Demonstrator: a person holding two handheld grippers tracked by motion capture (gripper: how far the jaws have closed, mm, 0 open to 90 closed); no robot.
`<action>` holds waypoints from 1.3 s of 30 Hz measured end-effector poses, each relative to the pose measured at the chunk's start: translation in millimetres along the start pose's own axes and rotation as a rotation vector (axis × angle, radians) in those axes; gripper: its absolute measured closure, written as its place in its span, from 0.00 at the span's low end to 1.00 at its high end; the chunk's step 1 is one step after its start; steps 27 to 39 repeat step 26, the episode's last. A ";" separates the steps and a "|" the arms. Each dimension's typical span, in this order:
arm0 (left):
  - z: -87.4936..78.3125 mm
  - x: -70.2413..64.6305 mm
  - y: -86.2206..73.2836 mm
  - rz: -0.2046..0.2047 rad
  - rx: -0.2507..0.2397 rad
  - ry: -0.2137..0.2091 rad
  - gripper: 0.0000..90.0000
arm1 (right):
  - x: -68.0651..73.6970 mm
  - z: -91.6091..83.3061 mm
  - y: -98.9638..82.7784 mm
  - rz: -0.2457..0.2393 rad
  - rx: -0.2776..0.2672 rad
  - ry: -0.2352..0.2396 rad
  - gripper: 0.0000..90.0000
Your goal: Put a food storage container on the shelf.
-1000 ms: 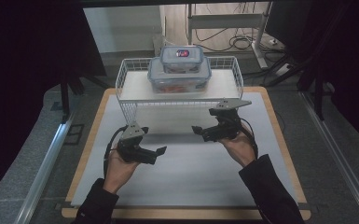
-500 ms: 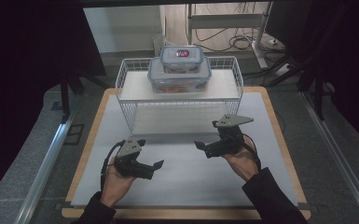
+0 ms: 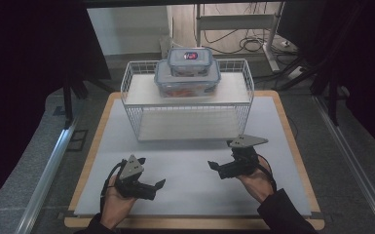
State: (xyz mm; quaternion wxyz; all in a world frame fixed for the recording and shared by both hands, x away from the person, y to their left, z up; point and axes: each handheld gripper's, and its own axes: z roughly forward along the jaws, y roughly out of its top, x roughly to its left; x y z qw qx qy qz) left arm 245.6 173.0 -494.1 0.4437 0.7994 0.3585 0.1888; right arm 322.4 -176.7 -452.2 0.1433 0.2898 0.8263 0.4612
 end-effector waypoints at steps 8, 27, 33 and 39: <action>-3.4 -1.8 -12.3 -0.019 -0.005 0.013 0.00 | -3.8 -11.4 -29.3 0.028 0.019 -0.010 0.00; 14.9 -12.6 -29.9 0.049 0.147 0.017 0.02 | -10.6 -15.6 -65.1 0.073 0.097 -0.054 0.00; 14.9 -12.6 -29.9 0.049 0.147 0.017 0.02 | -10.6 -15.6 -65.1 0.073 0.097 -0.054 0.00; 14.9 -12.6 -29.9 0.049 0.147 0.017 0.02 | -10.6 -15.6 -65.1 0.073 0.097 -0.054 0.00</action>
